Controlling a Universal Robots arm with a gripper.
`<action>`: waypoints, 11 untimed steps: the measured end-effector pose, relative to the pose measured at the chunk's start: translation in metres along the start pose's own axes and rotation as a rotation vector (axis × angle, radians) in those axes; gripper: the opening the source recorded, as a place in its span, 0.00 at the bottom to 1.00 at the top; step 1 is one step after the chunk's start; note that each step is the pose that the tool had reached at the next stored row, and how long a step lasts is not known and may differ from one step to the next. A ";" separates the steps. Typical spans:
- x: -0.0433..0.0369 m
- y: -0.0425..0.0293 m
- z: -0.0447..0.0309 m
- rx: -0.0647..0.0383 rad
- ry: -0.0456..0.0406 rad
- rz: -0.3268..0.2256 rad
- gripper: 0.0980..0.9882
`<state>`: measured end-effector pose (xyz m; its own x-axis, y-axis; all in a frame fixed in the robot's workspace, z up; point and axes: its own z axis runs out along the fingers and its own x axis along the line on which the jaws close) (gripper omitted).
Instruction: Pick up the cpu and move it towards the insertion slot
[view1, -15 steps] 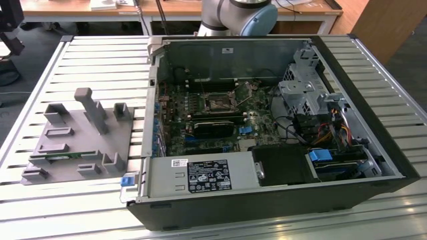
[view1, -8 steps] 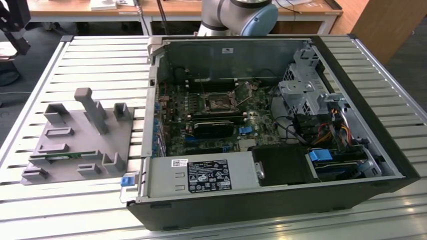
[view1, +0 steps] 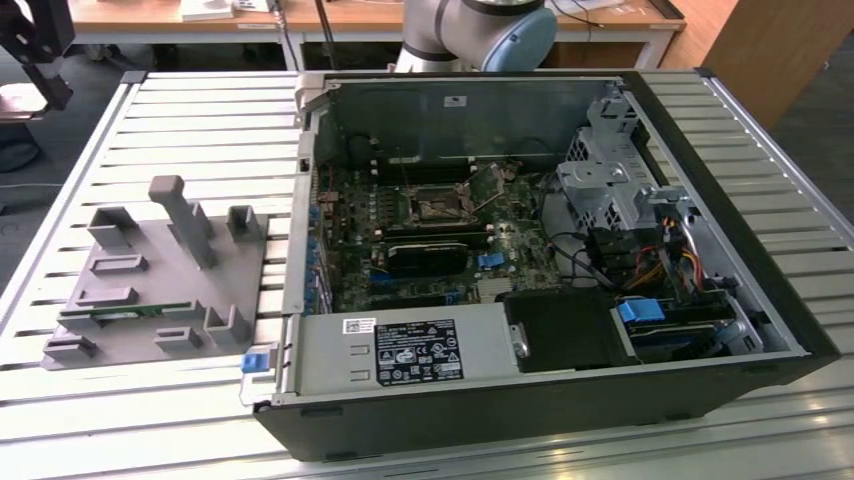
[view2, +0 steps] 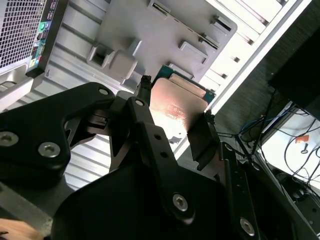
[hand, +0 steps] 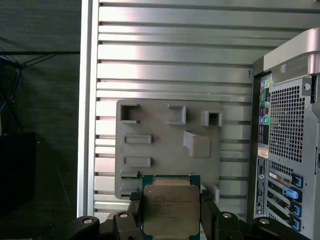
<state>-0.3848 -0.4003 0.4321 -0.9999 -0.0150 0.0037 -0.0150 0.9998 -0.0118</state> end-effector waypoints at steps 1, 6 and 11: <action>-0.0011 0.0000 0.0000 0.000 0.0001 0.000 0.50; -0.0061 0.0001 -0.0001 0.000 0.0001 0.000 0.50; -0.0116 0.0001 -0.0001 0.001 0.0001 0.000 0.50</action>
<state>-0.3732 -0.4000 0.4322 -0.9999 -0.0150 0.0038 -0.0151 0.9998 -0.0124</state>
